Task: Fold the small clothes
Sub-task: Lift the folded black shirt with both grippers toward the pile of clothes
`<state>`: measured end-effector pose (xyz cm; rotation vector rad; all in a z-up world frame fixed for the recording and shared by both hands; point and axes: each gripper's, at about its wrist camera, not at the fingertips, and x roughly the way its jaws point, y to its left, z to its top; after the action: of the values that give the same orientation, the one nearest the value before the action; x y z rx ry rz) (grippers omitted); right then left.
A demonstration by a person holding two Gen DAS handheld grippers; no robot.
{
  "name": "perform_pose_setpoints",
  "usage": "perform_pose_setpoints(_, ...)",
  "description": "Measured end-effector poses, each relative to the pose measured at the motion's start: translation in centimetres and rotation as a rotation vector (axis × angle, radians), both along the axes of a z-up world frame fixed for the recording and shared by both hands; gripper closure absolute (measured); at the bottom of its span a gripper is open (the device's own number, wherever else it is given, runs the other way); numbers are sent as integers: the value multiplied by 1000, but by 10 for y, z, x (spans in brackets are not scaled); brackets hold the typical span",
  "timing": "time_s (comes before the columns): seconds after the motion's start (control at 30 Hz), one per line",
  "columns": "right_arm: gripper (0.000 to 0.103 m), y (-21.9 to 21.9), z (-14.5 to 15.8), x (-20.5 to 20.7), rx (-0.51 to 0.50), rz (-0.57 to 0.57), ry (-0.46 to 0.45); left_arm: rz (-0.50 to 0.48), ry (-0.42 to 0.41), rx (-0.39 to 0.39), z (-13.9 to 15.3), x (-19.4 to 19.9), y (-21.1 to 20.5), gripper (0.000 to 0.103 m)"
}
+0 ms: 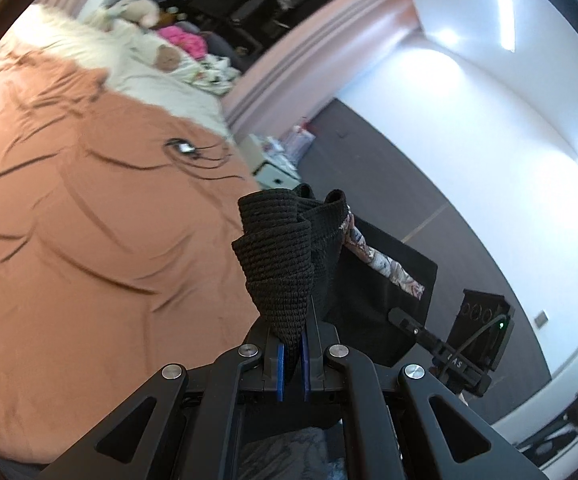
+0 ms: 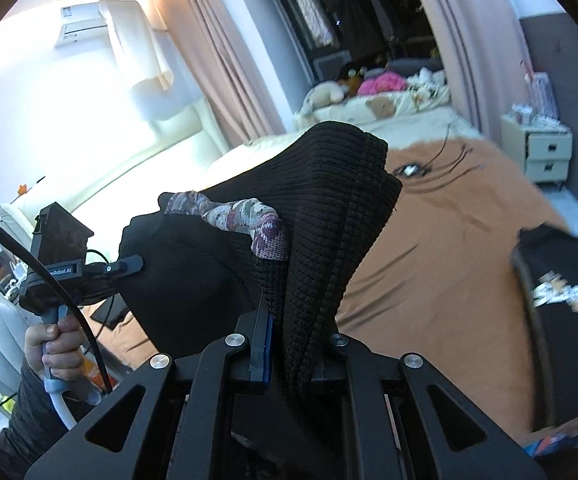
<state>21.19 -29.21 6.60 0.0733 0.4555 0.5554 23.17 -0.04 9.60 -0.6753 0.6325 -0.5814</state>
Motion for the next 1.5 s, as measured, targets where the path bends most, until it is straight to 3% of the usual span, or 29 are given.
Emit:
perform_pose_setpoints(0.33,96,-74,33,-73,-55,-116,-150,-155,-65,18,33,29,-95,97)
perform_pose_setpoints(0.6,96,-112,41,-127,-74,-232,-205,-280,-115,33,45,52,-159,97)
perform_pose_setpoints(0.93,96,-104,39,-154,-109,-351,-227,-432,-163,30,50,81,-247,97)
perform_pose_setpoints(1.3,96,-76,43,-162,-103,-523,-201,-564,-129,37,37,114,-325,97)
perform_pose_setpoints(1.5,96,-58,42,-150,-80,-585,-184,-584,-95,36,27,140,-344,97)
